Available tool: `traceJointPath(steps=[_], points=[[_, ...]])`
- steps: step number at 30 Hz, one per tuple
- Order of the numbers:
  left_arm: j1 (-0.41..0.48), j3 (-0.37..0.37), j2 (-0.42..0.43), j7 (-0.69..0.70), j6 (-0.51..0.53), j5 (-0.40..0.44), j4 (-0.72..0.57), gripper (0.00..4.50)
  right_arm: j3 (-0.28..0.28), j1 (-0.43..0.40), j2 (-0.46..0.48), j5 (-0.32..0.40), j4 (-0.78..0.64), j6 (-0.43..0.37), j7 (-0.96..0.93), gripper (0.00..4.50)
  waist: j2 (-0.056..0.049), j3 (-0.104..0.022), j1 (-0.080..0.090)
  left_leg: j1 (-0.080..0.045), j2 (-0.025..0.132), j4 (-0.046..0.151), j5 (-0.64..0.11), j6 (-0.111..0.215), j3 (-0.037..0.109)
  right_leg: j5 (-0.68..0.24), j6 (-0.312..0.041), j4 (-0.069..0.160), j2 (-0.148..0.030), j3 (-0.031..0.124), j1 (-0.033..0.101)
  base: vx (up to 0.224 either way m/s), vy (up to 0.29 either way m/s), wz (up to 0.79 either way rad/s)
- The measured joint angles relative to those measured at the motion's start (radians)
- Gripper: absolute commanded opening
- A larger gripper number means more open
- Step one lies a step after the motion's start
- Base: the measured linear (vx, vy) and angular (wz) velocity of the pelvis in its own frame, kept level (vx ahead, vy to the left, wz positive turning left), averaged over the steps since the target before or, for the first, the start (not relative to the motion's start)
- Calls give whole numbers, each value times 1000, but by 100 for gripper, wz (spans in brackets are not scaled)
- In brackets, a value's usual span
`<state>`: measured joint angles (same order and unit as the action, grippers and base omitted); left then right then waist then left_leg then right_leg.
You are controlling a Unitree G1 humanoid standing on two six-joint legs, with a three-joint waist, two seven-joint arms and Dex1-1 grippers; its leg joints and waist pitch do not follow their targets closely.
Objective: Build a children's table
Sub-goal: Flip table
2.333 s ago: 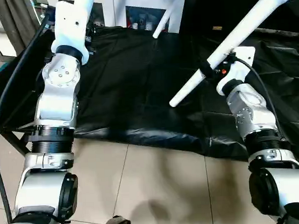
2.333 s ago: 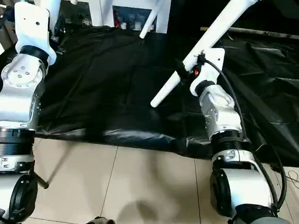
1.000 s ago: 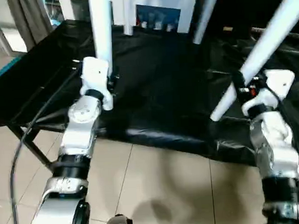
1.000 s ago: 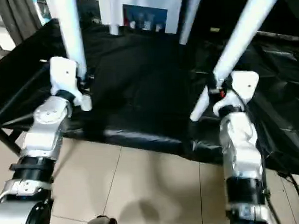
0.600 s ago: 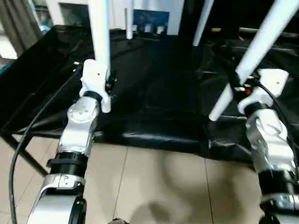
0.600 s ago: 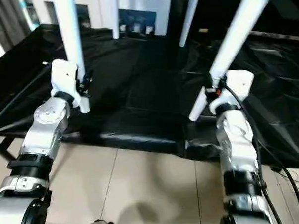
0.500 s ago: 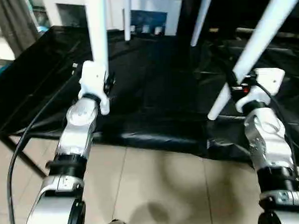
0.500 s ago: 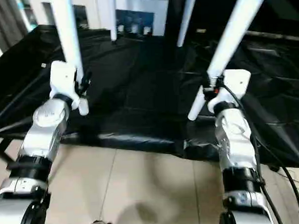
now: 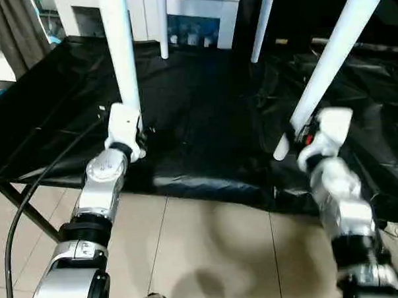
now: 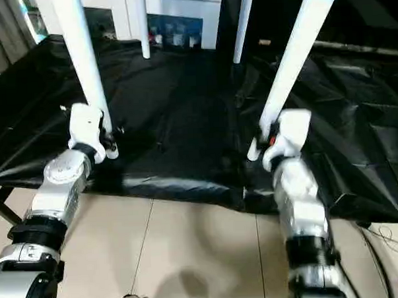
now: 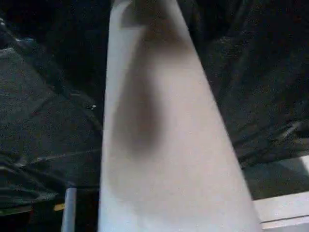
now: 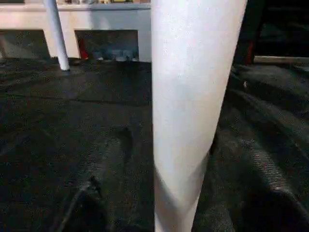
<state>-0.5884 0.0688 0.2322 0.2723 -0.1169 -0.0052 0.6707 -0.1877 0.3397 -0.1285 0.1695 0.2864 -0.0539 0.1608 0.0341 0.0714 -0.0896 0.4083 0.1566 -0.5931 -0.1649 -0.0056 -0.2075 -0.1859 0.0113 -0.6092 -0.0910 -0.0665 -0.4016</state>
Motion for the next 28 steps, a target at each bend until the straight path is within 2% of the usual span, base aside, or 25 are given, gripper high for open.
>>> traceJointPath(steps=[5, 7, 9, 13, 16, 19, 21, 28], points=[[193, 26, -8, 27, 17, -64, -201, 361, 3, -123, -11, 13, -167, -64, 5, 346, 0, 0, 3, 2, 0, 4, -1, 1, -2, -5, -1, 2, 0, 0, -3, 0, 0, 0], [292, 36, -26, 31, 25, -105, -345, 393, 7, -174, -18, 23, -255, -86, 19, 353, 0, 0, 2, 1, 0, 6, -1, 1, -3, -6, -2, 2, 1, 1, -4, 0, 0, 0], [358, 41, -41, 35, 35, -139, -441, 393, 10, -203, -30, 31, -311, -102, 24, 353, -1, 1, 1, -1, 0, 6, -1, 1, -3, -7, -1, 2, 1, 1, -2, 0, 0, 0], [547, 52, -79, -3, 129, -199, -716, 393, 12, -297, -43, 69, -482, -251, 22, 353, -1, 1, 2, -7, 0, 7, -3, -2, -3, -13, 8, 3, 1, 2, 3, 0, 0, 0], [613, 44, -96, -57, 239, -188, -829, 393, 26, -324, -44, 69, -528, -357, 5, 353, -2, 2, 3, -7, 0, 8, -3, -3, -2, -13, 9, 3, 1, 2, 2, 0, 0, 0], [694, 4, -108, -104, 306, -108, -899, 393, 64, -371, -55, -5, -555, -401, -27, 353, -3, 3, 6, -7, 0, 8, -3, -3, -2, -13, 10, 7, 1, 2, 2, 0, 0, 0], [738, -22, -110, -106, 307, -93, -921, 393, 102, -380, -82, -64, -560, -400, -35, 353, -3, 3, 7, -7, 0, 9, -3, -3, -1, -13, 10, 11, 2, 2, 2, 0, 0, 0], [775, -25, -105, -141, 316, -70, -995, 393, 92, -423, -41, 8, -681, -362, -29, 353, 1, 1, 12, -8, 0, 11, -3, -2, 0, -12, 13, 19, 3, 2, 3, 0, 0, 0]])
